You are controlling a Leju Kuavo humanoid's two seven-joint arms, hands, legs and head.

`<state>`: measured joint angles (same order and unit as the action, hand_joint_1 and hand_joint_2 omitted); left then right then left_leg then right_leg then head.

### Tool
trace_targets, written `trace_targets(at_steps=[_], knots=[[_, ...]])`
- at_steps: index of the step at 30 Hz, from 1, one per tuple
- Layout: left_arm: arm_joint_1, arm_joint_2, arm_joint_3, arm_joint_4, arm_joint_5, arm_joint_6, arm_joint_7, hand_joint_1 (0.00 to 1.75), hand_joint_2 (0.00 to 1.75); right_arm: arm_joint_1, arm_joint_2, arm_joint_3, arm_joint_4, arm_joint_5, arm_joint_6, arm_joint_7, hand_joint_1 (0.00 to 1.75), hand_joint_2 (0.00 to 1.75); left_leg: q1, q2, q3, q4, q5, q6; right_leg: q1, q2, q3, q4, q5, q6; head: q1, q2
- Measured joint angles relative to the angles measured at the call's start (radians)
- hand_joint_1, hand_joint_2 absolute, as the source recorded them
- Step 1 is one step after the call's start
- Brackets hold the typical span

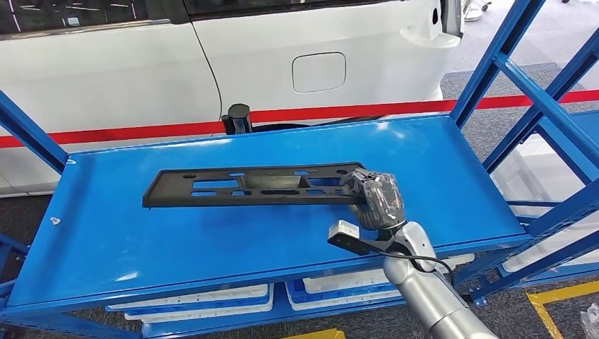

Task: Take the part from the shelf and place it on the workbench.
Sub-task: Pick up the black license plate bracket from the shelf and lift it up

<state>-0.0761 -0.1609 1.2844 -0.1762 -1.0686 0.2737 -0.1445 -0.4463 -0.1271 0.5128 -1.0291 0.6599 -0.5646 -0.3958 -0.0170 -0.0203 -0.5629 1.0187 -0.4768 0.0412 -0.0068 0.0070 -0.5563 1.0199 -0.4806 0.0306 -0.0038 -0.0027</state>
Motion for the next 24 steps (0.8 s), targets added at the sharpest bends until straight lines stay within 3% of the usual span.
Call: trace_targets(at_steps=[3,10,16,24], knots=[[0.003,0.000,0.000,0.000,0.000,0.002,0.000,0.00,1.75,0.031,0.000,-0.030,-0.073,-0.111,0.047,-0.022,1.75,1.75,0.000,0.000,-0.001,0.000,0.000,0.000,0.000,0.000,-0.001,0.000,0.000,0.000,0.000,0.000],[0.006,0.000,0.000,0.000,0.000,0.002,0.000,0.00,1.75,0.073,-0.001,-0.058,-0.153,-0.166,0.076,-0.041,1.75,1.75,0.000,0.000,-0.001,0.000,0.000,0.000,0.000,0.000,-0.002,0.000,0.000,0.000,0.000,0.000],[0.007,0.000,0.000,0.000,-0.001,0.021,-0.009,0.00,1.75,0.108,-0.001,-0.086,-0.223,-0.394,0.183,-0.076,1.75,1.75,0.000,0.000,-0.002,0.000,0.000,0.000,0.000,0.000,-0.002,0.000,0.000,0.000,0.000,0.000],[0.007,0.000,0.000,0.000,-0.001,0.022,-0.010,0.00,1.75,0.110,-0.001,-0.088,-0.226,-0.406,0.189,-0.076,1.75,1.75,0.000,0.000,-0.002,0.000,0.000,0.000,0.000,0.000,-0.002,0.000,0.000,0.000,0.000,0.000]])
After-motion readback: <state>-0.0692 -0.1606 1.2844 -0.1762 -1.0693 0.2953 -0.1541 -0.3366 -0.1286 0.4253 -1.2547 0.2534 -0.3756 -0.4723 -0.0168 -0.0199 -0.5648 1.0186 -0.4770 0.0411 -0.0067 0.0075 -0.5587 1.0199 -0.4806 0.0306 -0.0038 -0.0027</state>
